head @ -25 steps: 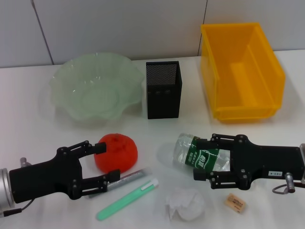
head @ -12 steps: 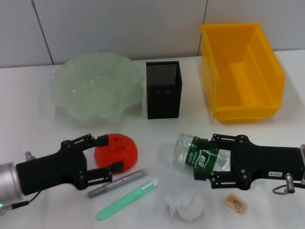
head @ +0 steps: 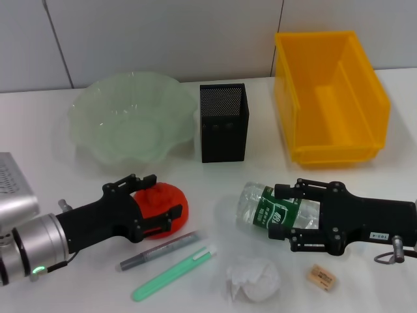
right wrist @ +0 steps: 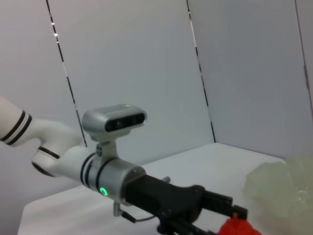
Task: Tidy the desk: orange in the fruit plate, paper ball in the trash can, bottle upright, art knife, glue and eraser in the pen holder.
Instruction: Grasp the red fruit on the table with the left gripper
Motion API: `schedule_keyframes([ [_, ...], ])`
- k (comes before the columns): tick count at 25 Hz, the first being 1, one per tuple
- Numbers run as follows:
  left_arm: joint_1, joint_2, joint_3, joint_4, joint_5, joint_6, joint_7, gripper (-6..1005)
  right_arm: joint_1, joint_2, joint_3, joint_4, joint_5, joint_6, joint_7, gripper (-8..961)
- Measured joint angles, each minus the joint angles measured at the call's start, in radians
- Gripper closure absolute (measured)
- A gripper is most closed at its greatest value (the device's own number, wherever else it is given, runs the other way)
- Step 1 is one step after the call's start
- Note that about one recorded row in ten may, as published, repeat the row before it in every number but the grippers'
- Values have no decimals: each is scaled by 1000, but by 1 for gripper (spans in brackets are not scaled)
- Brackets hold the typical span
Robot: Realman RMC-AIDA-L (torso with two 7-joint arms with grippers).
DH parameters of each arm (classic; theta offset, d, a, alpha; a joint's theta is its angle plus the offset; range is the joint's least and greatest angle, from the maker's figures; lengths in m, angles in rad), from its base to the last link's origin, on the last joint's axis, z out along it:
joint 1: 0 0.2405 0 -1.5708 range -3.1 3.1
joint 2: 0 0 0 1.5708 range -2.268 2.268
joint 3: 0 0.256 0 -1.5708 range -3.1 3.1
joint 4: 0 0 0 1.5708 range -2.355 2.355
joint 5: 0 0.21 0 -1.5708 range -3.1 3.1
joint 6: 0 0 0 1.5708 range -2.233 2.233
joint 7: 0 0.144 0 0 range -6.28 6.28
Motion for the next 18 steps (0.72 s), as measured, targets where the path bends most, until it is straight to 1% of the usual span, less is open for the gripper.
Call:
schedule_keyframes([
  [3,-5,0,1,-11,2,-30,0,192,0,0,0,0,0,0,0,177],
  [5,-22,-4,-7,-38,-4,-127,7,195,1,0,1,0,0,0,0,177],
  [8,-28,-5,-6,-48,-5,-157,37,198,2,0,1,0,1,0,0,178],
  [11,-29,-5,-15,-61,-7,-160,68,202,1,0,1,0,2,1,0,178],
  [14,-21,-5,-49,-65,-10,-134,88,205,0,1,1,0,3,2,0,178],
  [15,-17,-5,-62,-69,-11,-120,103,240,-4,3,1,0,3,5,0,178],
  [18,-16,-4,-64,-74,-11,-111,104,345,-6,3,2,0,3,7,0,178],
])
